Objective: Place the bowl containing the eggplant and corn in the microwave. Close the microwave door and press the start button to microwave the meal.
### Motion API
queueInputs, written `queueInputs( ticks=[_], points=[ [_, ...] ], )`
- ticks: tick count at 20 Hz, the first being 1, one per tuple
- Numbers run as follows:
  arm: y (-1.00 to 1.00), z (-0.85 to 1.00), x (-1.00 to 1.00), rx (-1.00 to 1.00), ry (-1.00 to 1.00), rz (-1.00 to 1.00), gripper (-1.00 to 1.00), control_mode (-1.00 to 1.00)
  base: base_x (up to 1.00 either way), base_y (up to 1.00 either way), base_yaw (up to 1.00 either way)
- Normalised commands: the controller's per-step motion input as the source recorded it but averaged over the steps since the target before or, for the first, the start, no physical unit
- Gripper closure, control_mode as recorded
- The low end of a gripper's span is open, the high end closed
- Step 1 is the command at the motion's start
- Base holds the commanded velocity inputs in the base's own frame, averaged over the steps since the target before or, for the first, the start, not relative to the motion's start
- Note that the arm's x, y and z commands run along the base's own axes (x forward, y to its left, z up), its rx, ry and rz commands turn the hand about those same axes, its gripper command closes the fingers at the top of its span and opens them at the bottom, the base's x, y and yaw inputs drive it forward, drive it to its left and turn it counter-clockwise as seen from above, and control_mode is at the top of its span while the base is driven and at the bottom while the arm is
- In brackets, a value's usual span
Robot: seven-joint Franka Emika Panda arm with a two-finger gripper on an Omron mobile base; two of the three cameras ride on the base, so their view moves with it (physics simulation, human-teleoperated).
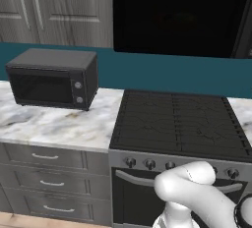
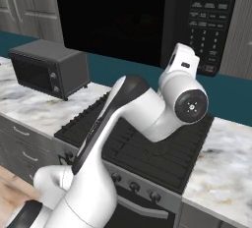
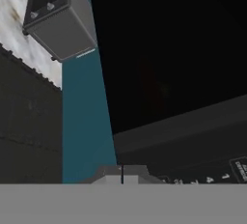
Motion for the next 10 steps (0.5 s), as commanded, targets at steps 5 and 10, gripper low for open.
queueInputs(
  ticks=[5, 10],
  points=[
    [-0.09, 0.00, 0.37, 0.00, 0.00, 0.00, 1.00, -1.00, 0.00, 0.00, 0.00],
    [-0.17, -0.06, 0.33, 0.00, 0.00, 0.00, 1.00, -1.00, 0.00, 0.00, 0.00]
  ],
)
